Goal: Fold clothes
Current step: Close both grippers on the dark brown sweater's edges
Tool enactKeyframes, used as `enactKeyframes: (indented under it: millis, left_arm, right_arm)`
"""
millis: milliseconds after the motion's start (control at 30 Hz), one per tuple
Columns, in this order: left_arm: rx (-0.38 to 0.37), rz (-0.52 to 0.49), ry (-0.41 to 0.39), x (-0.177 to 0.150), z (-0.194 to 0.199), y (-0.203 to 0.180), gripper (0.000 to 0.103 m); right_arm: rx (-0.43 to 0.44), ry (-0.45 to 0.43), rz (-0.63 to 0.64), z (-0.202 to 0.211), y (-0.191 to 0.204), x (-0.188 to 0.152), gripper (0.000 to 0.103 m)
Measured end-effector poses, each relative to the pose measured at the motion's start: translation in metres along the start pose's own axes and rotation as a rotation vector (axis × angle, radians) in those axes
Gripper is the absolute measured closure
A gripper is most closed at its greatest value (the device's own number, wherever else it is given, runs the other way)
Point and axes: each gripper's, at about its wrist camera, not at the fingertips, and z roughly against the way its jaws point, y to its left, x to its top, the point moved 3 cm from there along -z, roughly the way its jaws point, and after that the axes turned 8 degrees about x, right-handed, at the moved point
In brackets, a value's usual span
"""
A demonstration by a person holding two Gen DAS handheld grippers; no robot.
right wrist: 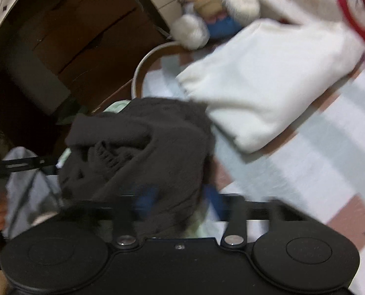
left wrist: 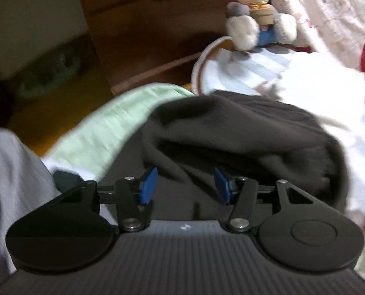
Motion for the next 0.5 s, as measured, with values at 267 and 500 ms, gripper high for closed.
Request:
enactKeyframes:
  millis: [267,500]
  left_arm:
    - [0.012,-0.004,0.025,-0.002,-0.038,0.011,0.057]
    - [-0.021,0.054,0.076,-0.009,-0.066,0.021,0.049]
  right_arm:
    - [0.057,0.014,-0.081,-0.018,-0.017,0.001,0.066]
    - [0.104,0.009,-0.185,-0.025,-0.032,0.002,0.046]
